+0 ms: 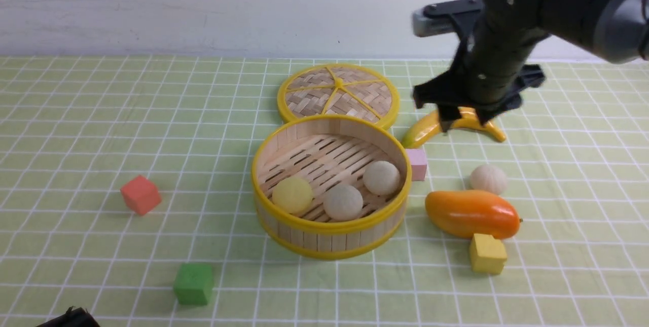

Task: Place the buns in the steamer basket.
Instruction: Use the right arm to grab a steamed stuffed bun, then use the right arm to put the steamed stuffed bun into the steamer

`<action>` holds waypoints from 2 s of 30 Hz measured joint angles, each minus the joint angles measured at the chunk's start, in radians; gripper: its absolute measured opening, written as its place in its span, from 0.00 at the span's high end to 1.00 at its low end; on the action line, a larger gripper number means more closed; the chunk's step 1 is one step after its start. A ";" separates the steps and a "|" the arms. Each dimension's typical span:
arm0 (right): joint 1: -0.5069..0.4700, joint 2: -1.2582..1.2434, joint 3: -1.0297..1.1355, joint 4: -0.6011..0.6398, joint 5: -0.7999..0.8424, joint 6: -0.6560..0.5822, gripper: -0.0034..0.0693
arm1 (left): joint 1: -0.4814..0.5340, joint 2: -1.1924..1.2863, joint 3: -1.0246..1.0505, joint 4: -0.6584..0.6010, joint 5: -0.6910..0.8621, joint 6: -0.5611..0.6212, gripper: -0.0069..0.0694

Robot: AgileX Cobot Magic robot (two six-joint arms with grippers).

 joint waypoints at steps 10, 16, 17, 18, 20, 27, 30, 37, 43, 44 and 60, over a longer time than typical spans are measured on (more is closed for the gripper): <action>-0.141 0.077 0.071 0.185 -0.101 -0.041 0.51 | 0.000 0.000 0.000 0.000 0.001 0.000 0.86; -0.188 0.124 0.071 0.215 -0.131 -0.045 0.51 | 0.000 0.000 0.000 0.000 0.001 0.000 0.86; -0.190 0.127 0.071 0.217 -0.137 -0.047 0.51 | 0.000 0.000 0.000 0.001 0.001 0.000 0.85; -0.190 0.129 0.071 0.219 -0.143 -0.048 0.51 | 0.000 0.000 0.000 0.003 0.001 0.000 0.85; -0.190 0.129 0.071 0.225 -0.150 -0.055 0.51 | 0.000 0.000 0.000 0.004 0.001 0.000 0.85; -0.191 0.129 0.071 0.287 -0.162 -0.089 0.51 | 0.000 0.000 0.000 0.004 0.001 0.000 0.84; -0.191 0.131 0.071 0.287 -0.170 -0.092 0.51 | 0.000 0.000 0.000 0.004 0.001 0.000 0.84; -0.192 0.170 0.071 0.281 -0.190 -0.094 0.54 | 0.000 0.000 0.000 0.004 0.001 0.000 0.83; -0.193 0.172 0.071 0.277 -0.206 -0.094 0.69 | 0.000 0.000 0.000 0.004 0.001 0.000 0.83; -0.193 0.172 0.071 0.277 -0.206 -0.095 0.73 | 0.000 0.000 0.000 0.004 0.001 0.000 0.83; -0.008 -0.018 0.063 0.357 -0.246 -0.244 0.93 | 0.000 0.000 0.000 0.025 0.001 0.000 0.82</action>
